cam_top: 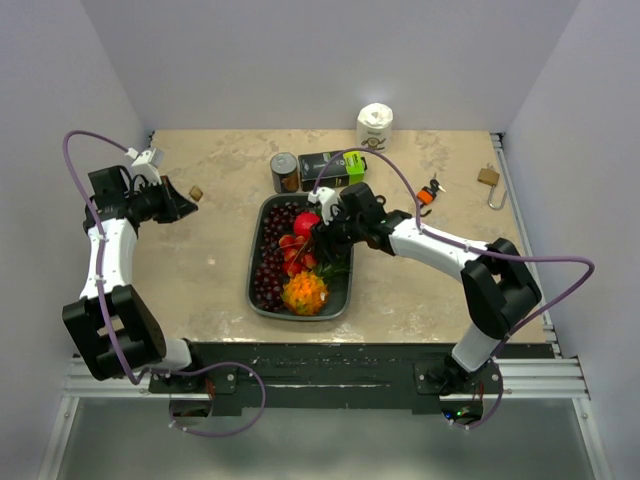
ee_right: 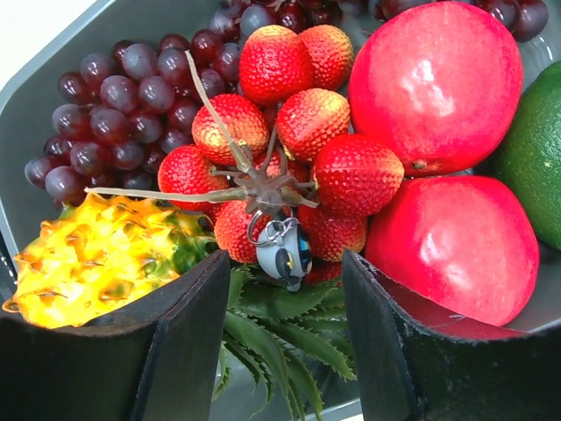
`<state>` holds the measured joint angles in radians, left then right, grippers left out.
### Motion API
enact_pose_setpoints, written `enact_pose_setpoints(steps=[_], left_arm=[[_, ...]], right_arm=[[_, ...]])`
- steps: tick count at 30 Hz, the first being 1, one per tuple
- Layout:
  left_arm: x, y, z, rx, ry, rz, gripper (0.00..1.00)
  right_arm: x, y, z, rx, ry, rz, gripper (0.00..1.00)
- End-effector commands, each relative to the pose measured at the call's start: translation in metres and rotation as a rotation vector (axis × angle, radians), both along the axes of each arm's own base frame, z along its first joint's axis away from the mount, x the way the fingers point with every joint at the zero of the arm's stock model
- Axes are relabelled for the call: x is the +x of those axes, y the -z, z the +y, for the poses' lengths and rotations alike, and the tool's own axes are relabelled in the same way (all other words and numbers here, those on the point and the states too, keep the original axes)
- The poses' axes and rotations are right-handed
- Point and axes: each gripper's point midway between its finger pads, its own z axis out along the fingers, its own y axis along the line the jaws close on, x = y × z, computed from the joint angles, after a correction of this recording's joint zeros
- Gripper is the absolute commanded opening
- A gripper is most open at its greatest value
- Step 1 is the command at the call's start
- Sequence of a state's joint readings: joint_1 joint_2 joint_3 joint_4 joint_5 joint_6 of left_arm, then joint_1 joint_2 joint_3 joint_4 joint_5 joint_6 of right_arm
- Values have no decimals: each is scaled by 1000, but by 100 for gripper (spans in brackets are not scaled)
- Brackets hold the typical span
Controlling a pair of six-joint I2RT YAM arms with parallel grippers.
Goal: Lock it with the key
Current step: Pick up the key from the center of the board.
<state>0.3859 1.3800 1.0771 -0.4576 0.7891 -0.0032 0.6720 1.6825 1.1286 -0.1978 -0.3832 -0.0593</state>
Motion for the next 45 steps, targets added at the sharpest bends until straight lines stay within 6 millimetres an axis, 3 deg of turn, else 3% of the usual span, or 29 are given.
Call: enact_pose_setpoints(steps=[1,6,16,21,30,36,40,42,43,44,45], left_arm=[[10,-19,3,11,23,-72,0],[9,-17,3,11,25,-67,0],[10,-17,3,13,25,-69,0],[9,-15,3,10,28,-66,0],[8,-17,1,5,33,-70,0],[8,-18,0,7,39,-75,0],[8,-17,0,4,43,-74,0],[9,-18,0,2,39,-75,0],[9,-19,0,2,38,-79,0],[10,-19,0,0,36,-79,0],[10,-19,0,0,37,-80,0]], right_arm=[[12,-19,14,42,-6,-66,55],[13,-17,13,35,3,-70,46],[6,-33,2,9,-12,-90,0],[-2,-56,-1,52,-20,-119,0],[-9,-73,-2,97,-26,-146,0],[-17,-121,2,176,-65,-204,0],[-19,-168,18,295,-99,-241,0],[-15,-174,32,325,-114,-230,0],[-10,-192,41,363,-118,-262,0],[-9,-198,48,389,-118,-254,0],[-3,-190,60,388,-124,-239,0]])
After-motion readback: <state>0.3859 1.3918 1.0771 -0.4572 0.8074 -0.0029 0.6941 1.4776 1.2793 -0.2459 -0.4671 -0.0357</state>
